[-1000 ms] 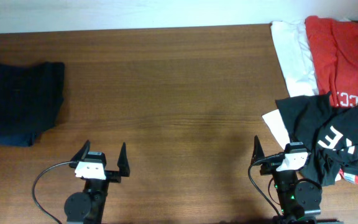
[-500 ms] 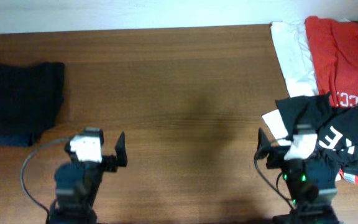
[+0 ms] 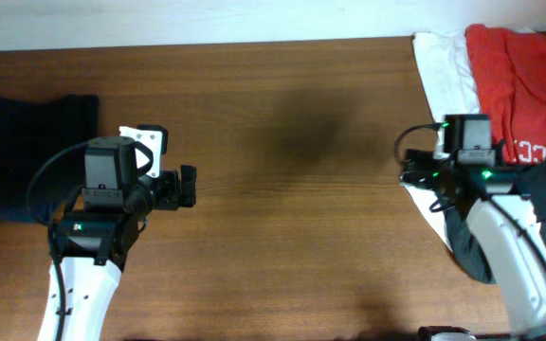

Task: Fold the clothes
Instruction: 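Grasp the black NIKE t-shirt from the pile with the right gripper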

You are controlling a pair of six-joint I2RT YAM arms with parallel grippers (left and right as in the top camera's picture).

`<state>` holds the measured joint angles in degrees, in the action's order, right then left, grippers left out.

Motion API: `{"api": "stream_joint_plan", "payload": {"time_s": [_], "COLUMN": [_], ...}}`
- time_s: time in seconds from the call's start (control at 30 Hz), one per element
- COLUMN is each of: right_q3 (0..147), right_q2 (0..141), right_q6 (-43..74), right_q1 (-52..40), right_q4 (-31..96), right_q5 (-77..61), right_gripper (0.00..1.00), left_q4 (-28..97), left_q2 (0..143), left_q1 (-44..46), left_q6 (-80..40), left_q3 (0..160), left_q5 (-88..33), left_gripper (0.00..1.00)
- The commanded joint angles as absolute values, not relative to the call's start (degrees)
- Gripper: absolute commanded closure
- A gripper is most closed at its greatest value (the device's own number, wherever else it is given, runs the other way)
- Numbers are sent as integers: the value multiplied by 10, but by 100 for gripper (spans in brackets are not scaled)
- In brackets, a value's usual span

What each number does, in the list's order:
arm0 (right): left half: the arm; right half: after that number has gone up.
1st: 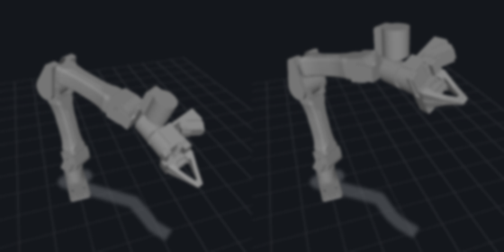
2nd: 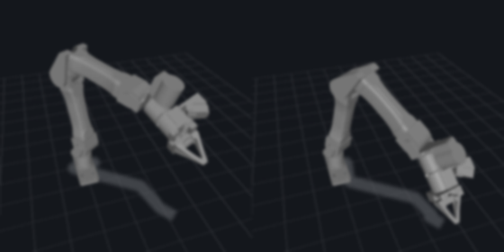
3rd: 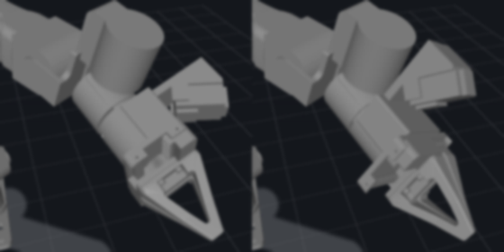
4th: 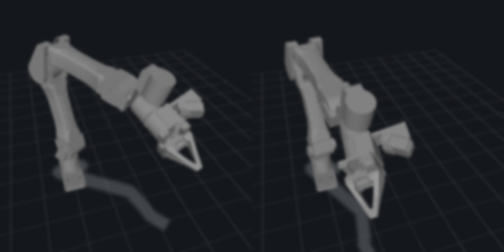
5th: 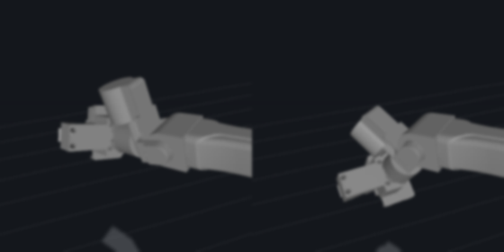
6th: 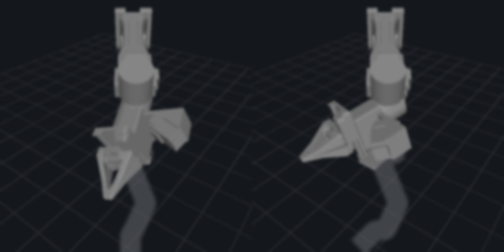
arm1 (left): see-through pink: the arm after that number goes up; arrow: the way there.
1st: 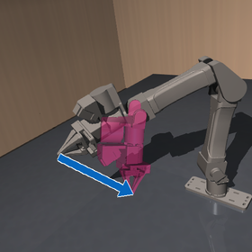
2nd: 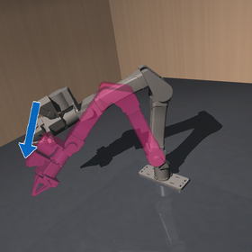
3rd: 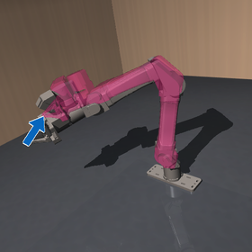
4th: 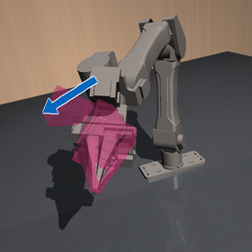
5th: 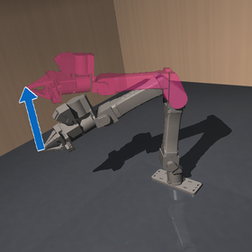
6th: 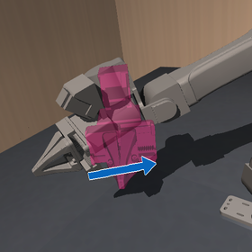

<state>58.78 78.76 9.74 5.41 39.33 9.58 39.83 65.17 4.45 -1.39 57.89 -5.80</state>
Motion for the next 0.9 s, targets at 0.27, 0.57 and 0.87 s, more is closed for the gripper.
{"api": "stream_joint_plan", "payload": {"time_s": [0.27,0.57,0.87], "right_q3": [602,602,941], "right_q2": [1012,1054,972], "right_q6": [123,123,1], "right_q1": [249,257,187], "right_q4": [112,70,399], "right_q5": [133,122,-124], "right_gripper": [17,96,96], "left_q4": [368,367,367], "left_q2": [653,654,654], "left_q1": [46,46,46], "left_q6": [-17,-17,-17], "left_q3": [590,590,590], "left_q5": [-62,-63,-62], "left_gripper": [1,1,1]}}
